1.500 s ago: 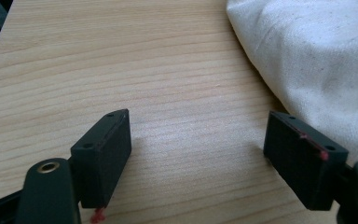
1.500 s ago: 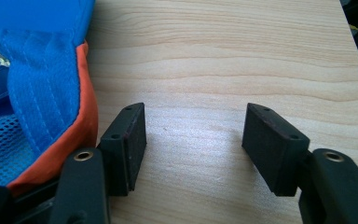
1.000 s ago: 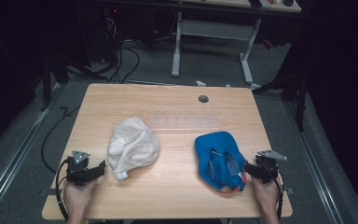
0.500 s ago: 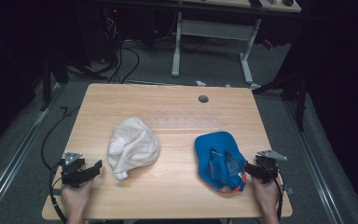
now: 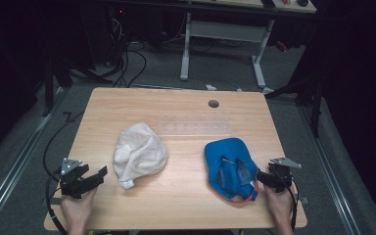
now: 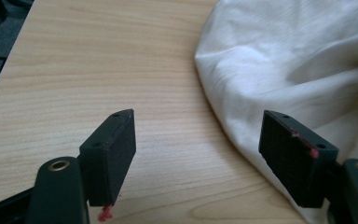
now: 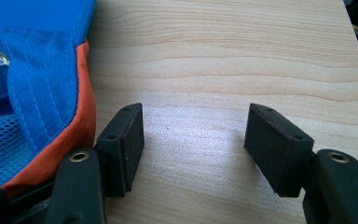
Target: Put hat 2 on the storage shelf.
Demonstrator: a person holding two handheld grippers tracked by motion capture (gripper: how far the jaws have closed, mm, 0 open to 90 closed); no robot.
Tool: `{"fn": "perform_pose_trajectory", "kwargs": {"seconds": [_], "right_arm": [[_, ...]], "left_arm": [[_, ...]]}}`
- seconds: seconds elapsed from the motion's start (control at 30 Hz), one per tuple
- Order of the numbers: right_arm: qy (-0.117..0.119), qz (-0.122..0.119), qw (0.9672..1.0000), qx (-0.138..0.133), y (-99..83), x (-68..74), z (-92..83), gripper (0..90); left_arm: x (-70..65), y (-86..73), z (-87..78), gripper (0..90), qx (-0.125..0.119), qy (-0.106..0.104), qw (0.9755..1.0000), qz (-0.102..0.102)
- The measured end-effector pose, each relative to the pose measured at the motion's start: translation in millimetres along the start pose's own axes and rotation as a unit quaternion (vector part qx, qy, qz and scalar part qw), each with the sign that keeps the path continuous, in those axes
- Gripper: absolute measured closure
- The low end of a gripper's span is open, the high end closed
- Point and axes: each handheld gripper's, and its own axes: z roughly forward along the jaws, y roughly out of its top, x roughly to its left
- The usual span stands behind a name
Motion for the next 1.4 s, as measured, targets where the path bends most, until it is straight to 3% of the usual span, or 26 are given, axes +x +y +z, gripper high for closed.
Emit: {"fn": "perform_pose_trajectory", "kwargs": {"seconds": [0.17, 0.6, 0.7, 0.87, 1.13, 1.4], "right_arm": [[0.0, 0.001, 1.0, 0.0, 0.0, 0.0, -0.1, 37.7], [0.0, 0.002, 1.0, 0.001, 0.0, 0.0, -0.2, 37.6], [0.0, 0.002, 1.0, 0.001, 0.0, 0.0, -0.2, 37.6], [0.0, 0.003, 1.0, 0.001, 0.0, 0.0, -0.1, 37.5], [0.001, 0.002, 1.0, 0.001, 0.0, 0.0, -0.1, 37.1], [0.002, 0.002, 1.0, 0.001, 0.0, 0.1, -0.1, 37.0]], "left_arm": [[-19.4, 5.3, -8.8, 22.0, 0.0, -0.014, 0.9998, -0.014], [-60.0, -0.1, -18.8, 17.0, 0.024, -0.049, 0.9985, -0.003], [-68.0, -5.8, -15.6, 16.4, 0.033, -0.051, 0.9981, 0.002], [-78.6, -13.7, -7.7, 15.3, 0.041, -0.054, 0.9977, -0.006], [-93.0, -22.2, 6.0, 15.2, 0.055, -0.049, 0.9972, 0.003], [-99.6, -28.5, 21.8, 15.0, 0.063, -0.04, 0.9972, 0.006]]}}
